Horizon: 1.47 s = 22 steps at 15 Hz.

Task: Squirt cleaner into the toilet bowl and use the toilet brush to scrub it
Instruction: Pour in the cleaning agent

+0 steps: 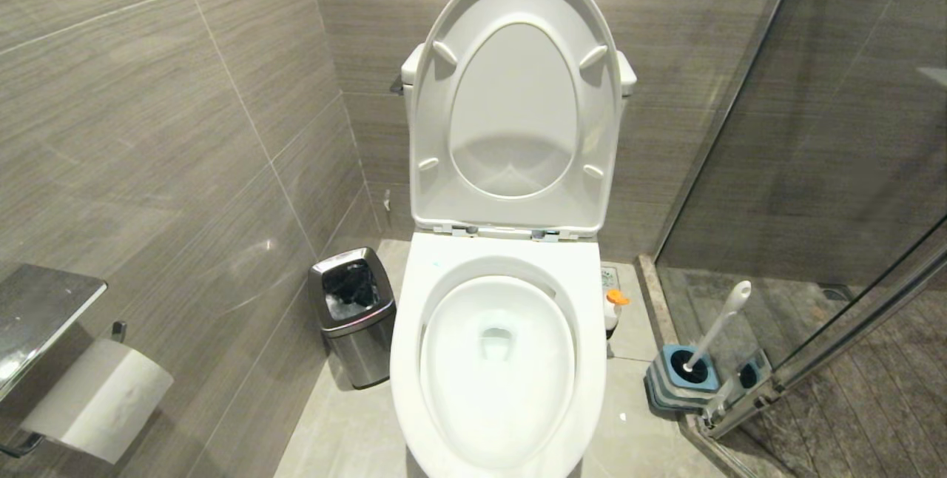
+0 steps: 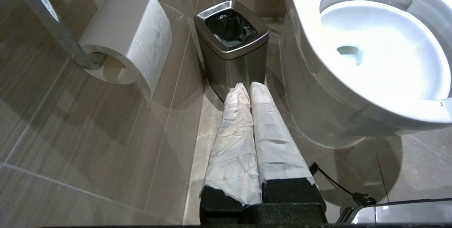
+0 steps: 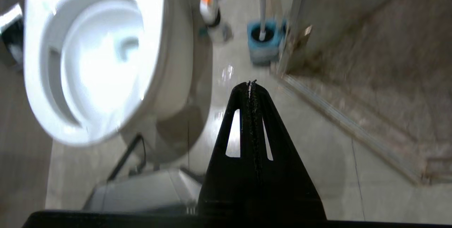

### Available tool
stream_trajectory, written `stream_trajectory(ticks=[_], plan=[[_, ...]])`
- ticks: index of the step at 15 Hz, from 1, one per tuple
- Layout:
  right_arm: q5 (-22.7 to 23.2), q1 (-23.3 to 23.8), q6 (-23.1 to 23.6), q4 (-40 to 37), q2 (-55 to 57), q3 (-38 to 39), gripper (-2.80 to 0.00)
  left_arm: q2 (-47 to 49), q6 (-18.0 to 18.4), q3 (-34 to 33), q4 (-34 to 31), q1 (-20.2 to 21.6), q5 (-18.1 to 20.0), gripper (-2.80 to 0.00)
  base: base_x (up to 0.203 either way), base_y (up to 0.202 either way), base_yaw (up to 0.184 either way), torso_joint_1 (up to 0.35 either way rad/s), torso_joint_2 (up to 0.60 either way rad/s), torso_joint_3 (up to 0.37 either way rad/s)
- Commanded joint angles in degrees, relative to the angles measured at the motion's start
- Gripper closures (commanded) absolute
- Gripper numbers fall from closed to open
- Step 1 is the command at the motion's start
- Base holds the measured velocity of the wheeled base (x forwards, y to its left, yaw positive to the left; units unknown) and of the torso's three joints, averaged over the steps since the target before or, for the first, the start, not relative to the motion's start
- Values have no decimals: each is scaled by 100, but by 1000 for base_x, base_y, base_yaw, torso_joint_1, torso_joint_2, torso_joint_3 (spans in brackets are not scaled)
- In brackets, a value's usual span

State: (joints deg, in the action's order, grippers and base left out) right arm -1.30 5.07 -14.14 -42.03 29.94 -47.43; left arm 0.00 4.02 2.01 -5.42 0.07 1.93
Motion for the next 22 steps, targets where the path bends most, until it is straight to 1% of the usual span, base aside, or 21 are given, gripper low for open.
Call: stream_trajectory(ticks=[1,2,3,4,6,7,10,12,14,15,16,19,22], plan=[[534,77,10,263,-455,1066,0,9,2,1,-2,1,1,0,0,0,0,0,0,0],[980,215,8,615,-454,1370,0,31,2,1,-2,10,1,0,0,0,0,0,0,0],[1309,377,6,849,-362,1520,0,69,2,1,-2,19,1,0,0,0,0,0,0,0],[1385,496,28,881,-118,1561,0,23,-2,1,-2,19,1,0,0,0,0,0,0,0],[1431,659,126,884,562,1638,0,18,2,1,-2,19,1,0,0,0,0,0,0,0],[1435,714,260,892,1045,1681,0,18,2,1,-2,19,1,0,0,0,0,0,0,0],[1356,791,853,1072,2263,1852,0,18,2,-3,-2,19,1,0,0,0,0,0,0,0],[1151,808,1045,1615,3019,1973,0,18,2,1,-2,19,1,0,0,0,0,0,0,0],[912,811,1139,2391,3624,2145,0,18,2,1,-2,19,1,0,0,0,0,0,0,0],[850,812,1171,2689,3750,2252,0,18,2,1,-2,19,1,0,0,0,0,0,0,0],[838,812,1178,2694,3700,2286,0,18,2,1,-2,19,1,0,0,0,0,0,0,0],[943,804,1167,2666,3026,2463,0,18,2,1,-2,19,1,0,0,0,0,0,0,0],[1024,778,1170,2930,2266,2991,0,18,2,1,-2,19,1,0,0,0,0,0,0,0]])
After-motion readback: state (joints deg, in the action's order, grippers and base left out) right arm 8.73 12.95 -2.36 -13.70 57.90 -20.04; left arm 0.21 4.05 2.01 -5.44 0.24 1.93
